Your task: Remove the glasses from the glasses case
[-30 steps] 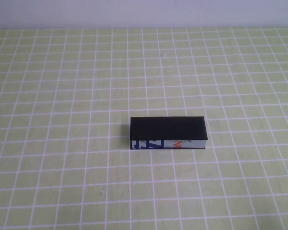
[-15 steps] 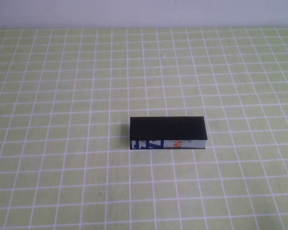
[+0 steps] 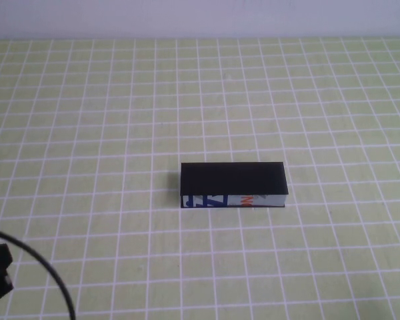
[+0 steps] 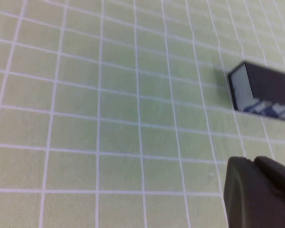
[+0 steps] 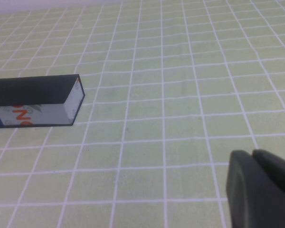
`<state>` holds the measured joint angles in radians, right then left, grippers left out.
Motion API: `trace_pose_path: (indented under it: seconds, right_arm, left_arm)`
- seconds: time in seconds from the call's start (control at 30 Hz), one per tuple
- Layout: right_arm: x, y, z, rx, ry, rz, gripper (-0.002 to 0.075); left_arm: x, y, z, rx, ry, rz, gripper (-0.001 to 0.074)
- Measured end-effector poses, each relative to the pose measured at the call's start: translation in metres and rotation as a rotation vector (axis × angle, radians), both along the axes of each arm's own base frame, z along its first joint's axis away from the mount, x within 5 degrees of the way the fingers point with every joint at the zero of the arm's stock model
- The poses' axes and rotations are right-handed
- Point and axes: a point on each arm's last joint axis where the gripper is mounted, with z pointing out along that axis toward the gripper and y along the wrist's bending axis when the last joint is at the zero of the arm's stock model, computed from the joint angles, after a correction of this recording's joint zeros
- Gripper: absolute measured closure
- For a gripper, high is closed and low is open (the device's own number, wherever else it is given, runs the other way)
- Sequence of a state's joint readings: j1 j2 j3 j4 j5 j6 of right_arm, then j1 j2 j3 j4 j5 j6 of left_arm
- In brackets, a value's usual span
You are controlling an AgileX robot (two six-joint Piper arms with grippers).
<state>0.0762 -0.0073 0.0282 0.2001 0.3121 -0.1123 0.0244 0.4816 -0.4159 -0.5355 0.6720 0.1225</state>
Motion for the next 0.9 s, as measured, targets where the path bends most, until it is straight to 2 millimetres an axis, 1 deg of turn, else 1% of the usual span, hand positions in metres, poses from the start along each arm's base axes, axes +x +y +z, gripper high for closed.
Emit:
trace_pose_path:
  seconds: [0.13,0.23,0.27,0.37,0.43,0.53,0.67,0.77,0.9]
  right_arm:
    - [0.000,0.000,0.000,0.000,0.000,0.000,0.0743]
    - [0.000,0.000,0.000,0.000,0.000,0.000,0.0743]
    - [0.000,0.000,0.000,0.000,0.000,0.000,0.0743]
    - [0.000,0.000,0.000,0.001,0.000,0.000,0.0743]
    - [0.000,0.000,0.000,0.001,0.000,0.000,0.0743]
    - [0.000,0.000,0.000,0.001,0.000,0.000,0.0743]
    - [0.000,0.000,0.000,0.001,0.000,0.000,0.0743]
    - [0.000,0.000,0.000,0.001,0.000,0.000,0.0743]
    - [0.000,0.000,0.000,0.001,0.000,0.000,0.0743]
  left_arm:
    - [0.029,-0.005,0.024,0.097,0.110,-0.169,0.0739]
    - [0.057,-0.009,0.038,0.127,0.113,-0.269,0.0739]
    - [0.068,-0.010,0.041,0.126,0.116,-0.294,0.0739]
    - [0.102,-0.013,0.041,0.109,0.146,-0.352,0.0739]
    - [0.122,-0.015,0.037,0.099,0.162,-0.384,0.0739]
    - [0.151,-0.023,0.030,0.093,0.169,-0.433,0.0739]
    - [0.185,-0.042,0.016,0.105,0.165,-0.493,0.0739]
    - [0.209,-0.058,0.000,0.091,0.178,-0.533,0.0739]
    - [0.239,-0.073,-0.016,0.068,0.168,-0.580,0.0739]
